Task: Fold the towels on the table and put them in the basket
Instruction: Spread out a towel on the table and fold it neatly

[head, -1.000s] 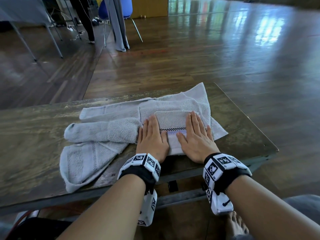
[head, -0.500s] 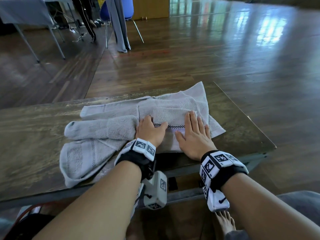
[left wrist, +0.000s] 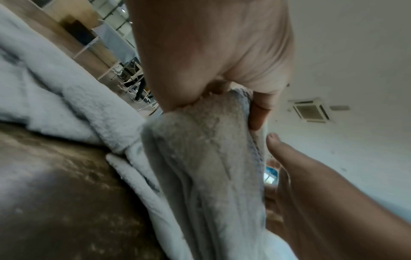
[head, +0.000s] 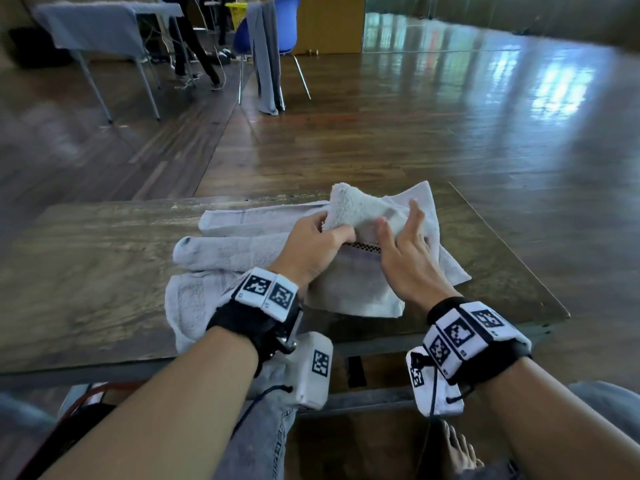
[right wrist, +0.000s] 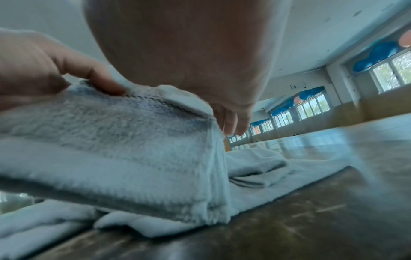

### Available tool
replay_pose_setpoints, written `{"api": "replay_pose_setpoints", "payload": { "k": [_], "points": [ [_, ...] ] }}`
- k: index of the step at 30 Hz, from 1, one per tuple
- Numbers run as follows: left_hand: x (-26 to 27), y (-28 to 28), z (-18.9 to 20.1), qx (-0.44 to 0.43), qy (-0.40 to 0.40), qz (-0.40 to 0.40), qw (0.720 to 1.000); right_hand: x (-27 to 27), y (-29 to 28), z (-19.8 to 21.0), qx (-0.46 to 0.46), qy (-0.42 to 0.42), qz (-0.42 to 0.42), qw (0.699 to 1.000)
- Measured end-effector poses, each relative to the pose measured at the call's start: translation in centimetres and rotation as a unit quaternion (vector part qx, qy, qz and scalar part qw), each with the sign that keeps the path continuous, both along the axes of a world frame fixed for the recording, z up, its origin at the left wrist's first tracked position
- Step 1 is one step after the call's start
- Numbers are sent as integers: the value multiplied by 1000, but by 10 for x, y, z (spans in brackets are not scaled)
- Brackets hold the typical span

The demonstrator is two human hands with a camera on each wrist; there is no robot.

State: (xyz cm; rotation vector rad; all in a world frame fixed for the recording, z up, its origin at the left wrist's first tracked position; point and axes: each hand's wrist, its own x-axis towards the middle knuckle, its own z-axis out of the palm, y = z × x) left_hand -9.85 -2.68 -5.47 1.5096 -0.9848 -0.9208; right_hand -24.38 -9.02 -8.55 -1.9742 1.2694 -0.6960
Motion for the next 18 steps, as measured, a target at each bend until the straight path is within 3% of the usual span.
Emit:
{"api": "replay_pose_setpoints", "payload": {
  "k": [6, 12, 18],
  "points": [
    [55, 59, 12, -46, 84, -13, 995, 34, 44, 22, 101, -150, 44, 982],
    [115, 129, 0, -72, 109, 74, 989, 92, 84, 33, 110, -171, 129, 971],
    [166, 230, -11, -91, 73, 199, 973, 171, 143, 45, 61, -144, 243, 957]
  ]
}}
